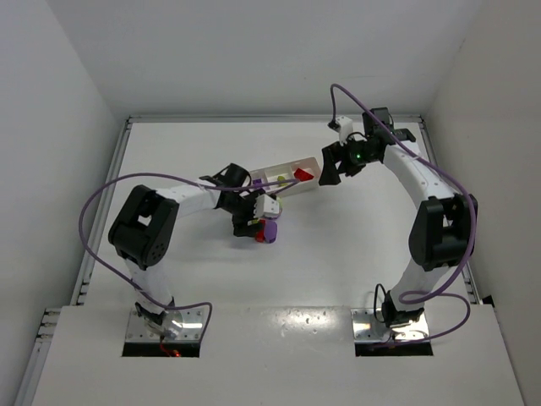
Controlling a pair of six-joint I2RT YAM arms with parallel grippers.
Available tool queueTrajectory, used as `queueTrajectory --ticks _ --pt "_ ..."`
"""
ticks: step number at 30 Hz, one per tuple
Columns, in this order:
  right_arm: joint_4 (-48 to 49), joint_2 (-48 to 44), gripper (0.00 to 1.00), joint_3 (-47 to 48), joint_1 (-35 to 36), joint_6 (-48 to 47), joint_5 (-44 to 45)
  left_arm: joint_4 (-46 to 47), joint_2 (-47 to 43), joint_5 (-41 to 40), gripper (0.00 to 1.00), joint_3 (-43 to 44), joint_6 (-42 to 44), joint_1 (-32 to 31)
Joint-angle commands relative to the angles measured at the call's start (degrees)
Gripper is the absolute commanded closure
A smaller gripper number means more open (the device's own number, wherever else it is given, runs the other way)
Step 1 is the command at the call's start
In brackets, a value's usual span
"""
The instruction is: Sort the legos into containers by color
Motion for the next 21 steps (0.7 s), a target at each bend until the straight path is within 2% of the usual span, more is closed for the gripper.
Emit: queueTrajectory --ticks 1,7,10,11,15,21 --pt "1.1 -2.0 0.08 -0.3 0.5 -1.0 0.0 -2.4 1.0 2.5 0.18 1.9 0.3 -0.9" --pt "1.1 -2.0 0.08 -0.8 0.5 -1.5 0.0 -3.5 1.0 3.8 0.23 1.7 1.0 -1.4" --pt "1.1 -2.0 0.08 -0.8 0.5 -1.5 0.0 -4.0 1.0 3.8 0.35 1.1 1.0 -1.9" --pt "1.1 -2.0 0.08 -0.8 0.5 -1.5 -0.5 -4.0 0.4 3.8 0.49 1.1 0.5 -1.9" --pt "1.1 -2.5 0.08 -1.3 0.5 -0.9 -1.8 -4.0 -0.7 5.0 0.69 -0.1 -2.5 -1.9" --pt "3.0 -3.1 0.08 -8.4 0.5 8.0 -10.8 1.6 -8.0 6.4 0.75 -3.6 -11.1 -1.9"
